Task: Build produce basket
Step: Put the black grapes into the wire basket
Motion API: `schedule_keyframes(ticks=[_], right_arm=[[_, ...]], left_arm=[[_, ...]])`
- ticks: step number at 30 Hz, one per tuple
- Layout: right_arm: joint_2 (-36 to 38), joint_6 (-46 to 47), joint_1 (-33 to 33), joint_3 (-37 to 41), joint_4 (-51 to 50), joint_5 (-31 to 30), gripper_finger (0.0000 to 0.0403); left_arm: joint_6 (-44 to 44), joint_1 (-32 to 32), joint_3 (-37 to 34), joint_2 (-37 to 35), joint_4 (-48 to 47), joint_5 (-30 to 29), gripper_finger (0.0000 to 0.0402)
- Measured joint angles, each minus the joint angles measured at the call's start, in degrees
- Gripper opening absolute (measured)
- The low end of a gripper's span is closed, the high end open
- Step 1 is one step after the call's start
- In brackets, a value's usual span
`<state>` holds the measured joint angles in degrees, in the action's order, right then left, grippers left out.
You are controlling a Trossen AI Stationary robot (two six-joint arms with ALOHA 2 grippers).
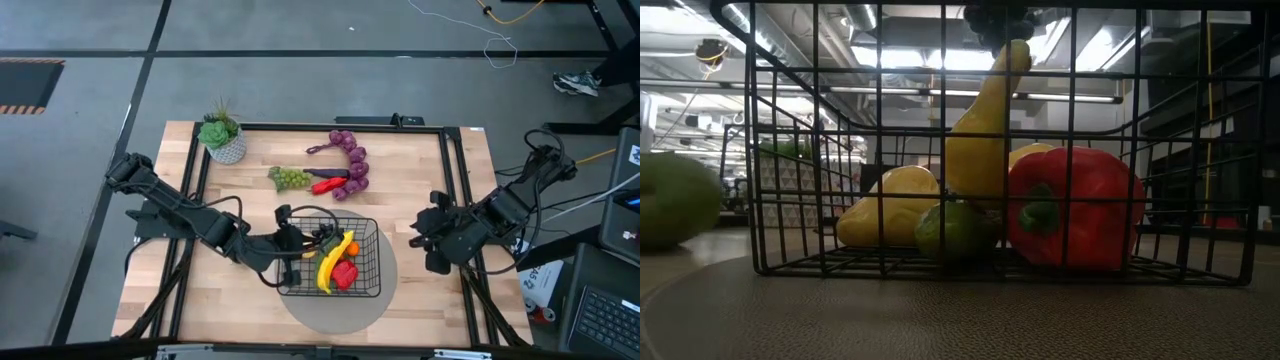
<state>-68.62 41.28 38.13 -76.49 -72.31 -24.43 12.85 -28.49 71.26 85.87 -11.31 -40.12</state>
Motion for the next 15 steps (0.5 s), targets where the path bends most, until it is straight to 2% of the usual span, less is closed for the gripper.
schedule_keyframes(ticks=[7, 15], right_arm=[[-3.73, 0.13, 0.0, 0.0, 0.0, 0.02, 0.0165], [-8.02, 0.15, 0.0, 0.0, 0.04, 0.0, 0.0165]], left_arm=[[-4.29, 0.42, 0.0, 0.0, -0.02, 3.75, 0.0], [-4.44, 4.02, 0.0, 0.0, -0.05, 7.61, 0.0]])
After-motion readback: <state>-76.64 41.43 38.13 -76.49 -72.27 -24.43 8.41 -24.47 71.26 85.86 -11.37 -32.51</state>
